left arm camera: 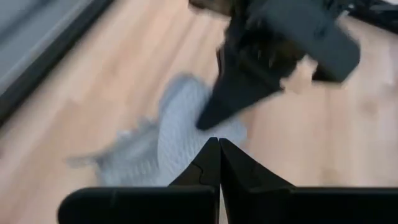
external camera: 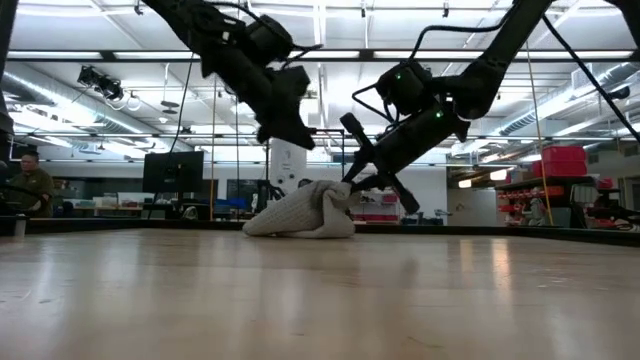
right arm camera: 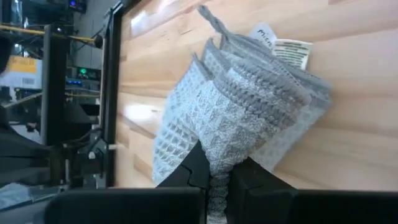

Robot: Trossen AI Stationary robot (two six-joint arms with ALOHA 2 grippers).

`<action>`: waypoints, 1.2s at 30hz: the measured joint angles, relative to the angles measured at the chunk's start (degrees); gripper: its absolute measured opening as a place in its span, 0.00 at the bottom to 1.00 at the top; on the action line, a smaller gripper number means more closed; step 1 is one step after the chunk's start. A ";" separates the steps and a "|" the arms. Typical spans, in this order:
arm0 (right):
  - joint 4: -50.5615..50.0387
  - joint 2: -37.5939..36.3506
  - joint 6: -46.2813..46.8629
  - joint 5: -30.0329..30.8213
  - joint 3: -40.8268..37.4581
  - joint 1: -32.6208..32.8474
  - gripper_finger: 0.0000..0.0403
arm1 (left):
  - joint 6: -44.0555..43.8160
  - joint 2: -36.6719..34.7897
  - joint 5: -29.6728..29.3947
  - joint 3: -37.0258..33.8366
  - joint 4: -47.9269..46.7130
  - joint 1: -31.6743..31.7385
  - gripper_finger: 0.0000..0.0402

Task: Fold microfiber towels
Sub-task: Fold the gray microfiber cloth

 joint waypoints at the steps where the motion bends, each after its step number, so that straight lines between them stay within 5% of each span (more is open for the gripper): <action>1: -0.33 -0.46 -0.37 -0.01 0.00 0.05 0.05 | -1.21 -0.74 1.19 -0.60 -1.00 0.04 0.00; 6: -3.62 -2.81 -1.58 0.12 0.00 0.12 0.05 | -10.84 -1.71 4.08 -8.61 0.25 -1.42 0.00; 13: -6.60 -5.23 -3.43 0.60 0.00 0.12 0.05 | -20.39 -1.51 -1.22 -18.83 12.41 -5.66 0.00; 21: -13.00 -5.61 -3.89 0.17 0.00 0.12 0.05 | -18.64 -3.17 -8.19 -17.01 13.52 -4.83 0.00; 36: -11.31 -5.57 -5.53 -2.61 0.00 0.61 0.05 | -22.84 4.08 -7.27 -16.34 17.81 -4.67 0.00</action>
